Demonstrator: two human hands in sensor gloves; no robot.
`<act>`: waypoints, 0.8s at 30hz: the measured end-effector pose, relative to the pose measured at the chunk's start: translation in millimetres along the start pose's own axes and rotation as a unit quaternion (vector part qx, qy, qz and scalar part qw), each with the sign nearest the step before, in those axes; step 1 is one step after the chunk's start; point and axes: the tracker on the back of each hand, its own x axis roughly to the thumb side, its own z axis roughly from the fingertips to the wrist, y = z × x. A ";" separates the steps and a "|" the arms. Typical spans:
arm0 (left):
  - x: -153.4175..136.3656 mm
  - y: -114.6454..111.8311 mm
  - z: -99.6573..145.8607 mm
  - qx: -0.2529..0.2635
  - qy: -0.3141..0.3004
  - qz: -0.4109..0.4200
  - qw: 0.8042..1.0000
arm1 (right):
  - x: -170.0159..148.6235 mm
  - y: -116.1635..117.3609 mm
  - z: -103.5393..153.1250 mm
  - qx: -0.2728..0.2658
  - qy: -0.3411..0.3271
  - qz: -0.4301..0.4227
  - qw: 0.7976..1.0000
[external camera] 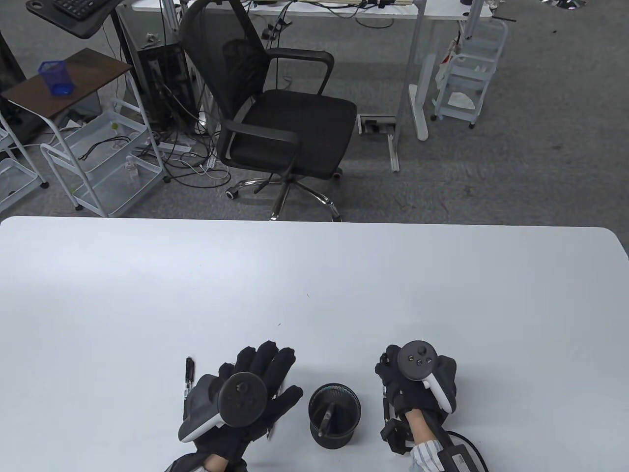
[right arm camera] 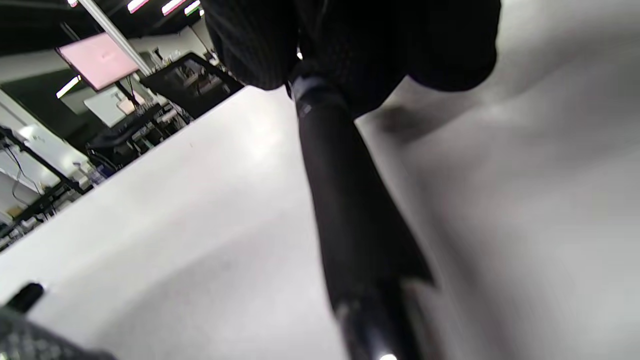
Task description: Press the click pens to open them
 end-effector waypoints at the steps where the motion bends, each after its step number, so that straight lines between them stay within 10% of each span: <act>1: -0.2 0.2 0.1 0.000 0.000 0.001 1.000 | 0.0 2.0 -0.6 0.003 0.001 0.006 1.000; 24: -2.2 1.8 0.4 0.002 0.000 0.005 1.000 | 5.0 14.4 -1.6 -0.030 0.012 0.101 0.994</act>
